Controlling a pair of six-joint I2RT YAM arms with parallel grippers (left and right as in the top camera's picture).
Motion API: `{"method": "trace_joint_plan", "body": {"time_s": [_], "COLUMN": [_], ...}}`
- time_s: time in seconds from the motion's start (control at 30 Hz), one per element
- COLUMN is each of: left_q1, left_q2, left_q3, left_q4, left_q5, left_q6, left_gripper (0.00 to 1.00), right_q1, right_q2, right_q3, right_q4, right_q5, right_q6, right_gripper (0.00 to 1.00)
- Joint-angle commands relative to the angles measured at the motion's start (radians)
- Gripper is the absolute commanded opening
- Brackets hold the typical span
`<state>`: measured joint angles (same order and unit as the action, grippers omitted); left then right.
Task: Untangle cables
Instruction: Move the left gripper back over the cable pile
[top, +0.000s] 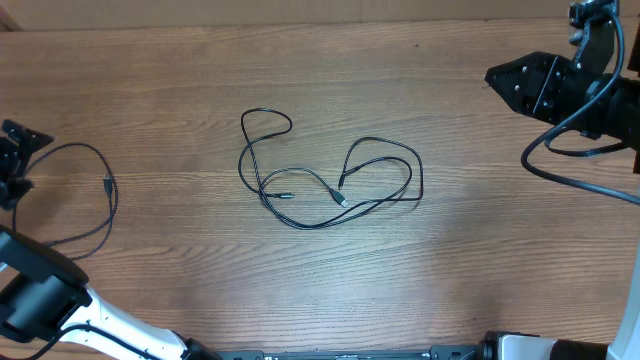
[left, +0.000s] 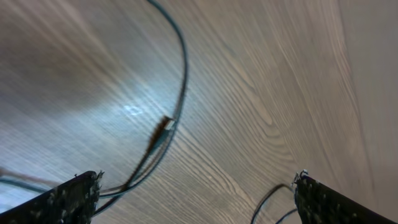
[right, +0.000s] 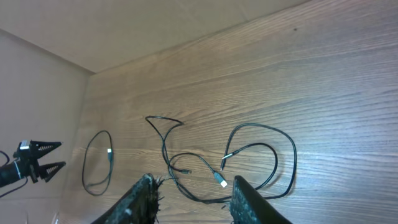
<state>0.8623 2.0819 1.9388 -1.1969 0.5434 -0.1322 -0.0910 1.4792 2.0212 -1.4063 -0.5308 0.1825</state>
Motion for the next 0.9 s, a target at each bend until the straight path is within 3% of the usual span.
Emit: {"method": "trace_joint_plan", "body": {"time_s": [0.0,0.23,0.53,0.7,0.87], "left_q1": [-0.059,-0.243,-0.517,-0.715,-0.855], "left_q2": [0.000,-0.036,-0.036,-0.035,-0.035], "left_q3": [0.006,0.007,0.007,0.007,0.007], "left_q4": [-0.003,-0.014,-0.058,-0.060,-0.054], "left_q5": [0.053,0.049,-0.018,-0.188,-0.230], "left_q6": [0.078,0.157,0.249,0.289,0.400], "left_gripper": [1.00,1.00,1.00,1.00,1.00], "right_q1": [-0.002,-0.002,-0.002,-0.002,-0.002], "right_q2": [-0.001,-0.001,-0.001,-0.001,-0.001], "right_q3": [0.000,0.000,0.000,0.000,0.000], "right_q4": [0.005,0.005,0.002,0.000,0.000], "right_q5": [0.007,0.011,0.044,0.044,0.044], "right_q6": [-0.005,-0.005,-0.005,-0.005,-0.005], "right_gripper": [0.41,0.59,0.64,0.65,0.66]}}
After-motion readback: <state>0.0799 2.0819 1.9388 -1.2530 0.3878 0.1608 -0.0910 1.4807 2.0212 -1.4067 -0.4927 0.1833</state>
